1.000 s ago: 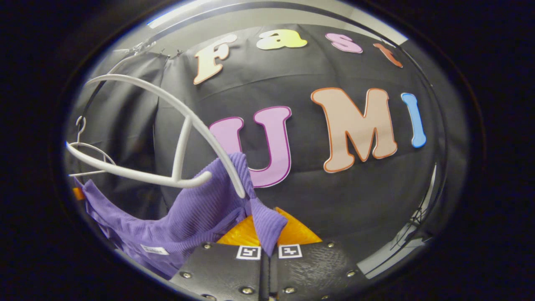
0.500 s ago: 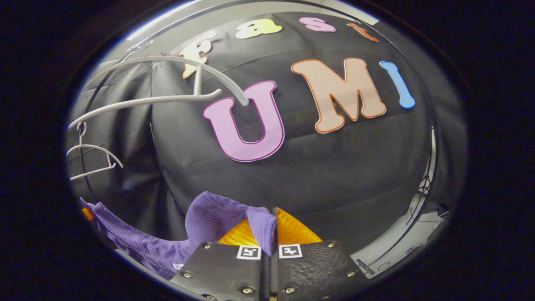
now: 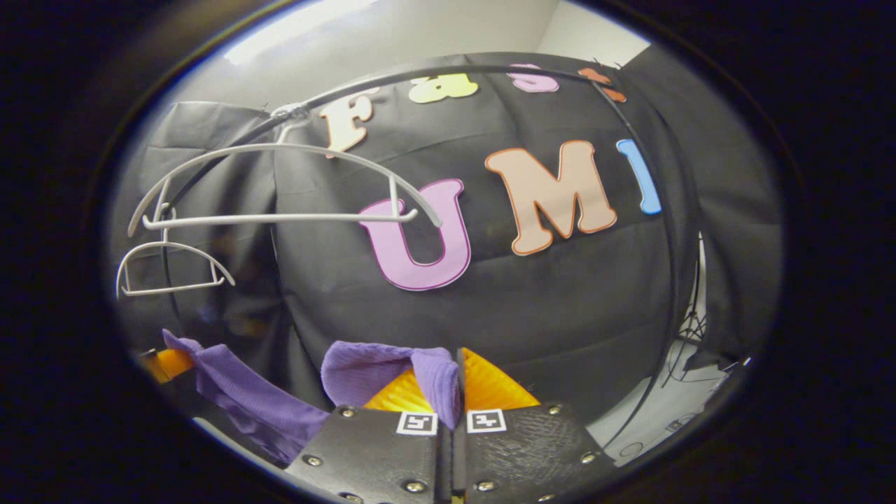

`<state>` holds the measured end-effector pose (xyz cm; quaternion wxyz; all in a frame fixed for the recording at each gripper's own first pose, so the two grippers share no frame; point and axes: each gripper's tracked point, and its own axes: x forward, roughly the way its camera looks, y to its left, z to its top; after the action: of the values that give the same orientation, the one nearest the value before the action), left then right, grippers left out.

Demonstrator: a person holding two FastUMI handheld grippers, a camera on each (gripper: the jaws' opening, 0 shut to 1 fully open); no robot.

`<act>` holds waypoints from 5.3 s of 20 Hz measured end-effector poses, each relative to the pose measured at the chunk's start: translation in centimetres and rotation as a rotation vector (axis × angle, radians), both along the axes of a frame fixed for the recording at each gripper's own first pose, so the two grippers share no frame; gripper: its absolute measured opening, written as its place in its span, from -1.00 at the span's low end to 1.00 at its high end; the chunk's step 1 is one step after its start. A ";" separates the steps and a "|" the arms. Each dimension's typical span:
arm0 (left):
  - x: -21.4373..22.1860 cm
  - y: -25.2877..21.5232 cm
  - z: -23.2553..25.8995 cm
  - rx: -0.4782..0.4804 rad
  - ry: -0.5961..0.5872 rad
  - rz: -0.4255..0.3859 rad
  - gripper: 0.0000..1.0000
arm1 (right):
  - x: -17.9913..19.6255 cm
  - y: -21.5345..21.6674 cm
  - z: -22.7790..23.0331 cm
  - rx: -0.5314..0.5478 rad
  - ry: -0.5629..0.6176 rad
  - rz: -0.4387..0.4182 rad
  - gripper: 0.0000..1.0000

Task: Grasp the clothes on the hanger with both hands and then place them into the laundry hamper below.

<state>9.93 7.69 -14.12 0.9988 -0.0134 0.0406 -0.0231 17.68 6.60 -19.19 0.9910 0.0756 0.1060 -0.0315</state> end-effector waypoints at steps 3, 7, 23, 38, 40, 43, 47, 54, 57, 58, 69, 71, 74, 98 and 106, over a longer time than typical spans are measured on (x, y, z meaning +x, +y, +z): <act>0.1 -2.0 0.4 -0.015 -0.013 -0.032 -0.99 | -2.1 0.9 2.0 -0.002 -0.028 0.011 -0.97; -0.5 -4.7 0.2 -0.045 -0.012 -0.087 -1.00 | -4.0 1.7 3.2 -0.004 -0.033 0.022 -0.96; -0.6 -10.3 -5.4 -0.021 0.069 -0.170 -0.99 | -6.9 1.1 -1.1 0.024 0.017 -0.020 -0.89; 0.6 -6.1 -14.8 0.019 0.166 -0.057 -0.99 | -7.8 1.3 -11.3 0.051 0.170 0.003 -0.96; 0.6 -5.4 -16.4 0.034 0.185 -0.054 -0.99 | -7.7 1.1 -13.7 0.063 0.205 0.000 -0.96; 0.4 -4.7 -19.5 0.048 0.226 -0.049 -0.99 | -8.0 0.7 -17.4 0.064 0.264 -0.003 -0.96; 0.3 -4.5 -23.3 0.044 0.246 -0.050 -0.96 | -8.0 0.7 -22.2 0.070 0.345 0.001 -0.96; 0.4 -4.9 -30.0 0.088 0.354 -0.051 -0.96 | -8.9 -0.6 -30.4 0.064 0.523 -0.014 -0.96; -0.2 -4.6 -35.1 0.096 0.457 -0.051 -0.96 | -9.5 -1.0 -32.8 0.057 0.570 -0.018 -0.94; -0.4 -4.6 -36.6 0.093 0.490 -0.048 -0.95 | -9.4 -1.4 -33.5 0.056 0.575 -0.023 -0.95; -0.9 -4.9 -43.7 0.090 0.575 -0.068 -0.95 | -9.2 -5.5 -40.8 0.040 0.556 -0.137 -0.94; -0.9 -4.8 -45.0 0.105 0.588 -0.072 -0.91 | -9.4 -5.3 -42.3 0.026 0.582 -0.122 -0.91; -0.9 -4.9 -46.6 0.110 0.620 -0.083 -0.61 | -9.5 -5.4 -43.0 -0.001 0.593 -0.123 -0.84; -0.1 -4.2 -38.5 0.094 0.582 -0.037 0.99 | -7.4 -5.3 -35.1 -0.094 0.530 -0.112 0.94; 1.5 -4.8 -30.2 0.100 0.488 -0.053 0.93 | -5.7 -3.3 -26.3 -0.082 0.434 -0.076 0.94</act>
<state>11.44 2.88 -44.33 0.9579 0.0319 0.2820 -0.0435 12.02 3.31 -45.45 0.9453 0.0308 0.3123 -0.0885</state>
